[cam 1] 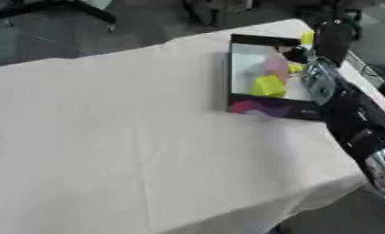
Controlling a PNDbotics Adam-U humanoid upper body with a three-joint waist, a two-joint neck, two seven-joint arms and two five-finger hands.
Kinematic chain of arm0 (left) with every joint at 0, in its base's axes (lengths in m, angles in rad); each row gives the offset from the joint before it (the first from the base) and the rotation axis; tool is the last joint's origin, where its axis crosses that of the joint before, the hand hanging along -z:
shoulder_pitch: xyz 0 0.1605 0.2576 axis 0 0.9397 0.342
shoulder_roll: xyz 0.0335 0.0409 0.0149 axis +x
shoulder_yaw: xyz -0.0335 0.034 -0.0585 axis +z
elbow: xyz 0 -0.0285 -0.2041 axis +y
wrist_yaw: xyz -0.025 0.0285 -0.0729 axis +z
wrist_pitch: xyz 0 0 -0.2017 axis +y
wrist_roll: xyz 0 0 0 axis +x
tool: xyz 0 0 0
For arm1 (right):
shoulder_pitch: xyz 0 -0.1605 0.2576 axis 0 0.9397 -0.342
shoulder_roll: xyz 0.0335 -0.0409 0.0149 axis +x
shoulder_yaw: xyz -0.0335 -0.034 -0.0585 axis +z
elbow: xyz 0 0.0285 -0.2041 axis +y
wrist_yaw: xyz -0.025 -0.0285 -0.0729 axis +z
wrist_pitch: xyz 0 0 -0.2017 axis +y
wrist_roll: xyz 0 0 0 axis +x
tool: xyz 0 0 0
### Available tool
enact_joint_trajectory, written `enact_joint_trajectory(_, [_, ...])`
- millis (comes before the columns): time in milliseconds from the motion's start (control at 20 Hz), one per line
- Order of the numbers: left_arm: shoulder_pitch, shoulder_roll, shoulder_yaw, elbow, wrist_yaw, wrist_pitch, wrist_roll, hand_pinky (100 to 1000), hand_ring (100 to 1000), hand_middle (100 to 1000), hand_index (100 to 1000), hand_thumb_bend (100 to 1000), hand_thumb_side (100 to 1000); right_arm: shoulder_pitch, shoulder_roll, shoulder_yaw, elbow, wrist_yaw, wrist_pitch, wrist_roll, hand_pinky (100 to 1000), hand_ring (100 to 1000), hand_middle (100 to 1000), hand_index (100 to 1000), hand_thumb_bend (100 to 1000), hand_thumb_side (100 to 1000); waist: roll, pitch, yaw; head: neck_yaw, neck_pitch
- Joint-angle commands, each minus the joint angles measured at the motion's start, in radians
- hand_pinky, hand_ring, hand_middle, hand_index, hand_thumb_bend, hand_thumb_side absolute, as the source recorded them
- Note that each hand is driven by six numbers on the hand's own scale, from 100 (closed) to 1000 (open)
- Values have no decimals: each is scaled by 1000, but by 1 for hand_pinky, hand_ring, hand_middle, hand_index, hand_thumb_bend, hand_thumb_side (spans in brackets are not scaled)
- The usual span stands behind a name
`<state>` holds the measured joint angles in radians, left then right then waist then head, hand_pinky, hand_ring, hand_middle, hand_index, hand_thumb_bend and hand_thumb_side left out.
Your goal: Pick up the objects with one hand, pass them to the other hand, and then place them into the box on the other side of the table.
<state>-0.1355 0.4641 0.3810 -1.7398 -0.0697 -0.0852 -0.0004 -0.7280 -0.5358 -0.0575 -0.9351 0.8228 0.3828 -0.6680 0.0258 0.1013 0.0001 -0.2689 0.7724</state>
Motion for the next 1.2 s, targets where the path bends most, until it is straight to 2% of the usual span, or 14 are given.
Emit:
enact_joint_trajectory(50, [-15,9,16,-5,-2,8,-1,692,609,603,787,518,584,14,-40,-3,-173,53,6,3,851,787,1000,909,848,470,-2,-15,-3,38,-2])
enact_joint_trajectory(100, [-16,5,15,-4,-3,9,-2,691,609,603,787,518,584,32,-37,5,-238,63,-11,7,846,784,1000,902,824,484,-2,-14,-3,64,-2])
enact_joint_trajectory(200, [-20,-4,14,-3,-6,10,-2,690,607,602,784,517,578,78,-27,30,-384,70,-63,37,846,786,1000,893,745,428,-1,-11,-5,127,-2])
enact_joint_trajectory(350, [-36,-21,10,-2,-2,8,1,689,609,602,779,511,574,164,11,75,-612,31,-158,112,846,788,1000,893,688,399,0,-7,-7,204,-2])
enact_joint_trajectory(550, [-70,-40,-2,3,7,4,-3,691,614,605,779,512,571,263,86,118,-817,10,-265,207,842,785,1000,883,672,387,-2,-8,-13,264,-2])
enact_joint_trajectory(800, [-103,-65,-22,4,25,-4,-24,691,614,603,776,508,569,343,144,160,-912,4,-325,271,828,776,1000,868,669,374,-8,-12,-21,296,-2])
enact_joint_trajectory(950, [-106,-85,-35,8,27,-2,-44,690,611,598,774,503,572,369,156,198,-921,-20,-353,302,824,774,1000,863,669,361,-10,-14,-24,305,-2])
enact_joint_trajectory(1200, [-101,-102,-51,13,26,0,-65,690,602,593,769,496,578,380,149,226,-916,-36,-382,338,820,772,1000,859,674,341,-12,-16,-20,299,-2])
